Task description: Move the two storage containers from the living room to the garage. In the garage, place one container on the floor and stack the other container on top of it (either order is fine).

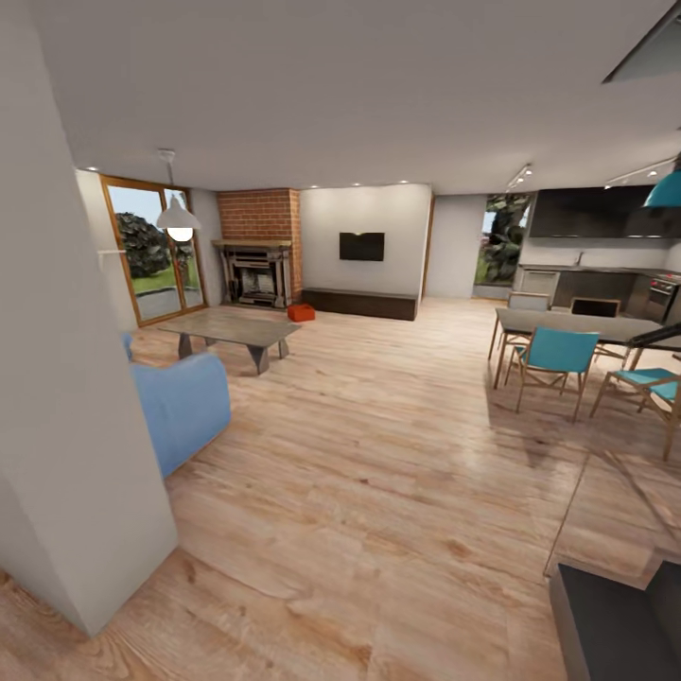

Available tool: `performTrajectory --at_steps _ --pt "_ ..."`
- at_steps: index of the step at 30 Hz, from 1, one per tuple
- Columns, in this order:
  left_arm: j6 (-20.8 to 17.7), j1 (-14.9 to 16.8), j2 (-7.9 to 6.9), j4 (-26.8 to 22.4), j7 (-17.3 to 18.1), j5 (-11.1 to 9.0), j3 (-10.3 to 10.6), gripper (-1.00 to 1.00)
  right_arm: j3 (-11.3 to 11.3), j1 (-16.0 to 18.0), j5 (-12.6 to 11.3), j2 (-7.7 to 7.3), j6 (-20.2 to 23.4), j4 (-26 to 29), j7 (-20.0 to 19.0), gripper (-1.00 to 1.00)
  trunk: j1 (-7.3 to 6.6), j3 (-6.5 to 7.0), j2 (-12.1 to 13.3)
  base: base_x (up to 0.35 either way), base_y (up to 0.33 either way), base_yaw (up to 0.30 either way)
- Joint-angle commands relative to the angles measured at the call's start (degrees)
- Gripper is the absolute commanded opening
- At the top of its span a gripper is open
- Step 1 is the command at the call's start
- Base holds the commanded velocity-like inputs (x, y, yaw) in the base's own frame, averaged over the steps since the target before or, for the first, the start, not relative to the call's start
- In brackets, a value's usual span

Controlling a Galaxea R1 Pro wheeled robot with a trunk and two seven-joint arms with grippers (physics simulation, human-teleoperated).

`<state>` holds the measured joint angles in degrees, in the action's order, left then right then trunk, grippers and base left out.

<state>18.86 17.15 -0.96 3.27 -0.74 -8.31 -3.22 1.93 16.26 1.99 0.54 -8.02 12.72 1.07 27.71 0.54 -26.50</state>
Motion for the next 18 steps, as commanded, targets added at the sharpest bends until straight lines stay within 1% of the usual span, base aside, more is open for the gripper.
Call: performTrajectory --at_steps 1,18 --pt "0.4 0.1 0.00 0.2 0.0 0.0 -0.3 1.00 0.2 0.0 0.2 -0.01 -0.2 -0.1 0.1 1.00 0.05 -0.02 0.0 0.325 0.000 0.000" --pt "0.5 0.1 0.00 0.2 -0.1 0.0 -0.3 1.00 0.2 0.0 0.2 -0.01 -0.2 -0.1 0.1 1.00 0.05 -0.02 0.0 0.325 -0.001 0.000"
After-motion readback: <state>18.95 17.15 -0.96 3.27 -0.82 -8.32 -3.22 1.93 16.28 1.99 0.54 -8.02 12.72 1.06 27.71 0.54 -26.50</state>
